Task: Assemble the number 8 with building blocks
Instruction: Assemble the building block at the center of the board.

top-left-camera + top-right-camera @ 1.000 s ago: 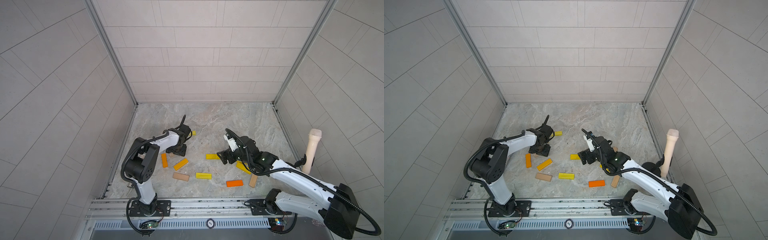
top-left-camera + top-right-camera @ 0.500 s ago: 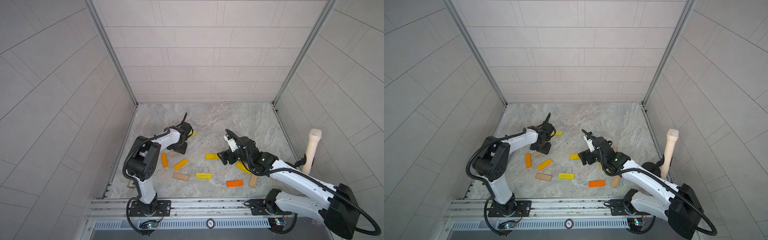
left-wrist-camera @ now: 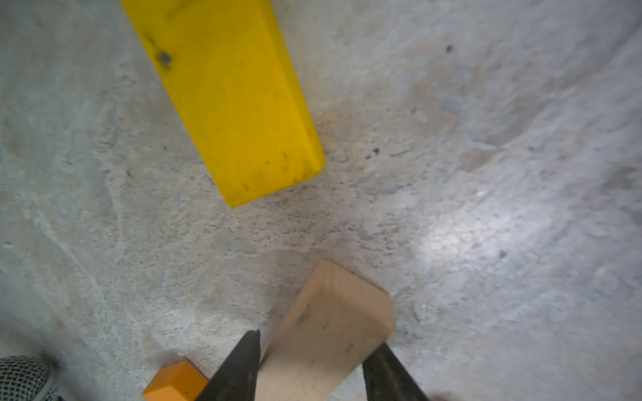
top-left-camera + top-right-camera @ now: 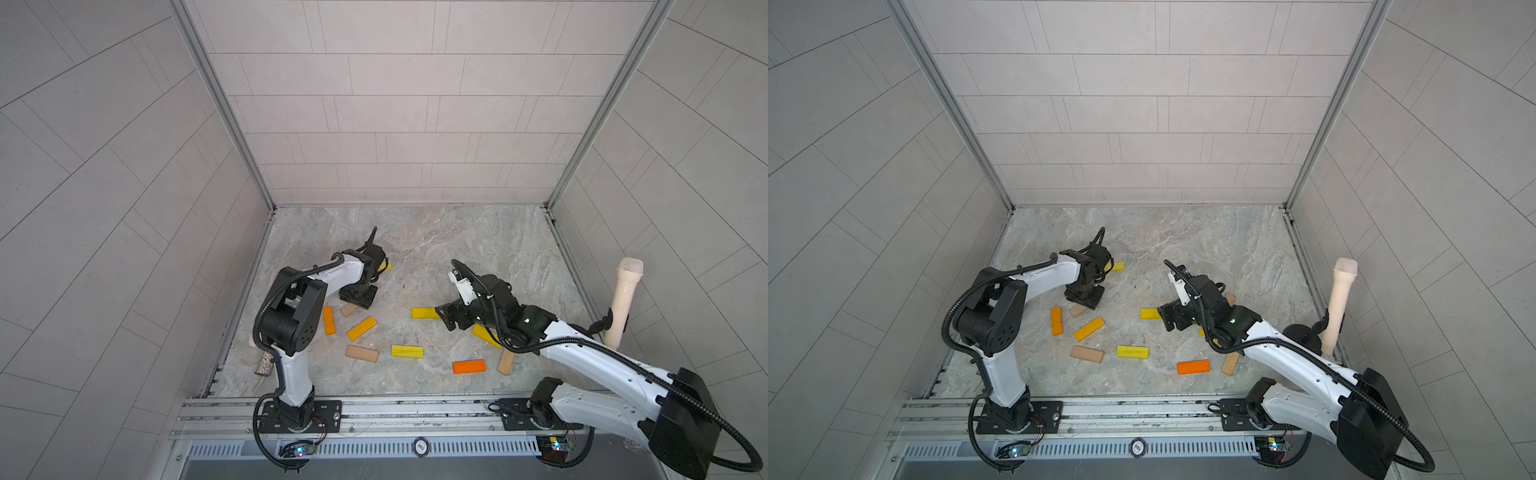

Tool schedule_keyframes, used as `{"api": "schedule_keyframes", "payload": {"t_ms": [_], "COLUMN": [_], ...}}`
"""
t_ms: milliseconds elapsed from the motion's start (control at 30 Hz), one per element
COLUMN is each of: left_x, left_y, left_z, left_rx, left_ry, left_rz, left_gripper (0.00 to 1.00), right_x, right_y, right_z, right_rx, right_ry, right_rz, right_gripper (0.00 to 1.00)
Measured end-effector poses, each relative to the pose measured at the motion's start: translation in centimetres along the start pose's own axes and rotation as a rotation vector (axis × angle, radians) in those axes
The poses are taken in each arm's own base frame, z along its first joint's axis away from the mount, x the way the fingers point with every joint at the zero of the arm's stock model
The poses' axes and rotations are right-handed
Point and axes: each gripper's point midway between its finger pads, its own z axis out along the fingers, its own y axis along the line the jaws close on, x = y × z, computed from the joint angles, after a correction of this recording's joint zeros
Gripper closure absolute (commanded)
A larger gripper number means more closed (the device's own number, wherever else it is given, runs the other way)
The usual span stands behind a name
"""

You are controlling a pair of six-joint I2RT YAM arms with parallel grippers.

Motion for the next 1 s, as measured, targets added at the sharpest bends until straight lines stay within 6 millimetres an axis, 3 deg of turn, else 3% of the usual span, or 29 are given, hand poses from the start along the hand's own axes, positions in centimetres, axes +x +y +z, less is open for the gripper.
{"api": "schedule_keyframes", "payload": {"t_ms": [600, 833, 1000], "left_x": [0.7, -0.5, -1.7], "left_y": [-4.1, -5.9, -7.0], "left_z": [-0.5, -0.8, -0.9], "left_rx": [0.080, 0.093, 0.082], "left_ry": [0.054, 0.041, 0.042], "left_rz": [0.274, 0.451, 0.608], "left_gripper": [0.71, 0.80, 0.81], "right_x": [0.3, 0.2, 0.1], "right_y": [-0.3, -0.3, -0.4], "right_z": [-0.1, -0.3, -0.5], "right_rx": [0.010, 0.013, 0.020], "right_ry": [0.000, -0.009, -0.014], "right_rz": [0.000, 0.000, 0.000], "right_gripper": [0.04, 0.04, 0.04]}}
